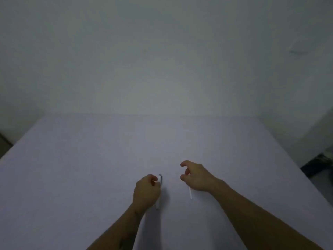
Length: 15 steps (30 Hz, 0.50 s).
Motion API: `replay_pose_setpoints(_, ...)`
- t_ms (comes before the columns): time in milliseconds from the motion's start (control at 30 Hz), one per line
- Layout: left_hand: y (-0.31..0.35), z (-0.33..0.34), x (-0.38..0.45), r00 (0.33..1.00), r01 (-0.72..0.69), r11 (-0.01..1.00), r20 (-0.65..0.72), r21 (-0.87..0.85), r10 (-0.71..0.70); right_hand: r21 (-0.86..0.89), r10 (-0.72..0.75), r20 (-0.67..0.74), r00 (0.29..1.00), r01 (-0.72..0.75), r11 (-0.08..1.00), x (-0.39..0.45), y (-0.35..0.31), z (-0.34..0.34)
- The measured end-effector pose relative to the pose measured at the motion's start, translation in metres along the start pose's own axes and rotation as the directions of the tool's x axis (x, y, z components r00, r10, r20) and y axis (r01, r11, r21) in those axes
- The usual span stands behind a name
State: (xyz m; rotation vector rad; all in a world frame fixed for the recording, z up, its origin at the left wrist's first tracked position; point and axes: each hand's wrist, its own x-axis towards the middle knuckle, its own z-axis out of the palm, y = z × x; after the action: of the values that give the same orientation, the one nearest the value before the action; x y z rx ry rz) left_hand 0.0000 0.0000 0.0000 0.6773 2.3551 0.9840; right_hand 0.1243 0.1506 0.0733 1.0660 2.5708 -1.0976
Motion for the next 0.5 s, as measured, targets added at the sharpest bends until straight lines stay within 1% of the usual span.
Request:
replay_pose_setpoints(67,-0.003,0.014,-0.001,0.999,0.042,0.998,0.008,0.039,-0.042,0.014,0.025,0.011,1.0,-0.026,1.0,-0.002,0.006,0.01)
replay_pose_setpoints(200,-0.014,0.04,-0.011,0.995,0.077,0.987,0.045,0.139,-0.084,0.062,0.065,0.059,0.996,-0.069,0.996,-0.013,0.022,0.035)
replay_pose_setpoints(333,-0.023,0.049,-0.012,0.999,0.04,0.956,-0.006,0.29,-0.04,0.136,0.088,0.06,0.994,-0.096,0.986,-0.021,0.033,0.045)
replay_pose_setpoints(400,-0.025,0.048,-0.011,0.999,0.05,0.953,-0.028,0.298,-0.043,0.168,0.096,0.059,0.994,-0.104,0.98,-0.024,0.036,0.046)
replay_pose_setpoints(500,-0.023,0.042,-0.012,0.995,0.102,0.972,-0.028,0.211,-0.098,0.209,0.107,0.048,0.993,-0.115,0.971,-0.026,0.037,0.043)
